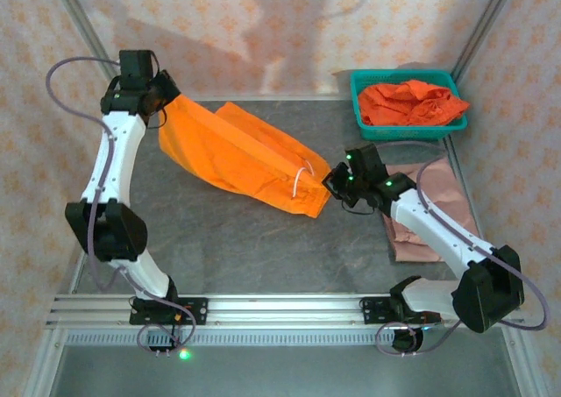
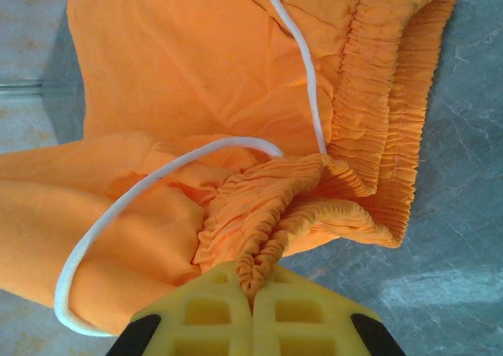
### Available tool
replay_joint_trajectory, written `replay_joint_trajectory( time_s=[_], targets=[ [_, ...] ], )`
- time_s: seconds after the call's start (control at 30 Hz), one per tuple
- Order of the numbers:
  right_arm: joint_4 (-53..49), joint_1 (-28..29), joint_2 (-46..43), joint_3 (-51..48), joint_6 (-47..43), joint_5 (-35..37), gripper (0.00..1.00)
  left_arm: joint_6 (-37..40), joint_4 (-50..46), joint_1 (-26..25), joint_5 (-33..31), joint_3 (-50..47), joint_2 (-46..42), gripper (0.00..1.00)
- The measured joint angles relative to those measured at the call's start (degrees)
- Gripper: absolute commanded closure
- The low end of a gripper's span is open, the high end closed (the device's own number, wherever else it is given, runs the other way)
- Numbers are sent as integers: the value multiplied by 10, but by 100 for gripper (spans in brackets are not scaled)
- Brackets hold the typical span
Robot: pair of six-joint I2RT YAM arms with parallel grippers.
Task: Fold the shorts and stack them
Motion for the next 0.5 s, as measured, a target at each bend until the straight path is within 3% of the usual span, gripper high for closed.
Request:
replay_joint_trajectory(
  time_s=[0.5],
  targets=[
    [33,-28,74,8,21,1,100,0,-114,-25,2,287,270,100]
  ],
)
